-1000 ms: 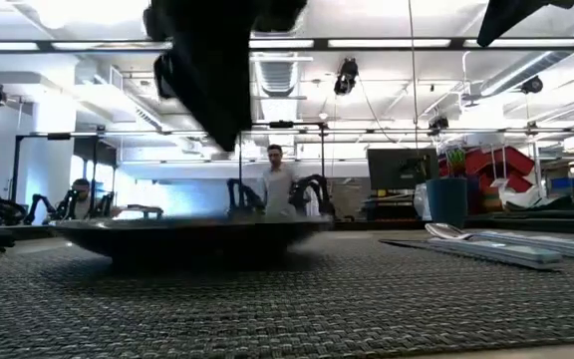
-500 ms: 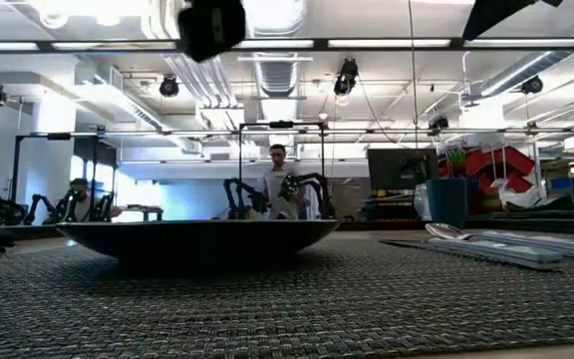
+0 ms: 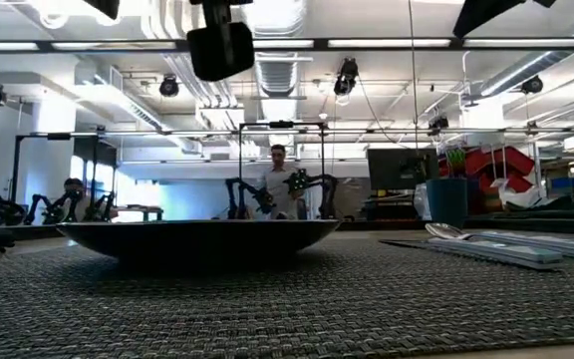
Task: Set table place
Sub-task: Adjust the dark blue table mat
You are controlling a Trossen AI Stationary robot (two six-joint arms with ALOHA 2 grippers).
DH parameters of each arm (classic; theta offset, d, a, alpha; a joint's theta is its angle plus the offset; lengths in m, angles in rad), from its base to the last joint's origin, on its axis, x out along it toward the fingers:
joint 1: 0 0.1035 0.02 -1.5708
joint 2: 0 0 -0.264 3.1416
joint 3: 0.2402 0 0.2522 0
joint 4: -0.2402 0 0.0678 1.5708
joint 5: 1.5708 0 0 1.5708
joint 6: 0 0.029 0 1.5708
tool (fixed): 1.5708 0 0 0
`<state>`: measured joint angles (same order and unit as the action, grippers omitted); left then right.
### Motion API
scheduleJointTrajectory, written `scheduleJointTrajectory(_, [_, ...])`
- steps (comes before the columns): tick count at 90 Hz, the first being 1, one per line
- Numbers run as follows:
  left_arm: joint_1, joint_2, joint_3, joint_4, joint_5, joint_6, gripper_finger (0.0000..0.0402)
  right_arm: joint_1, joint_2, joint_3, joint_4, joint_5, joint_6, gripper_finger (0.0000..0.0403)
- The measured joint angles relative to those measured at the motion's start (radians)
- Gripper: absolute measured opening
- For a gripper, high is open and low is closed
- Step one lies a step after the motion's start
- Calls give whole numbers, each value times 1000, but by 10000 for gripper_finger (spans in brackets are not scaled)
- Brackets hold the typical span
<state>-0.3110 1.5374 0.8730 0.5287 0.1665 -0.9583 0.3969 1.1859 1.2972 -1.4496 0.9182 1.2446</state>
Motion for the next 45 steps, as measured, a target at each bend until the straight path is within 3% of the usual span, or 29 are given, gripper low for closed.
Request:
scheduleJointTrajectory(11, [31,0,-124,484,-7,-127,1,0,22,0,24,20,0,2])
scheduleJointTrajectory(17, [41,-2,-182,768,-57,-167,1,0,35,0,29,32,0,2])
scheduleJointTrajectory(24, [43,-2,-232,981,-128,-195,1,0,53,0,30,34,0,2])
scheduleJointTrajectory(31, [41,-3,-261,1039,-222,-225,1,0,69,0,32,44,-7,2])
scheduleJointTrajectory(45, [43,-1,-254,971,-347,-284,9,-1,88,0,35,48,-16,2])
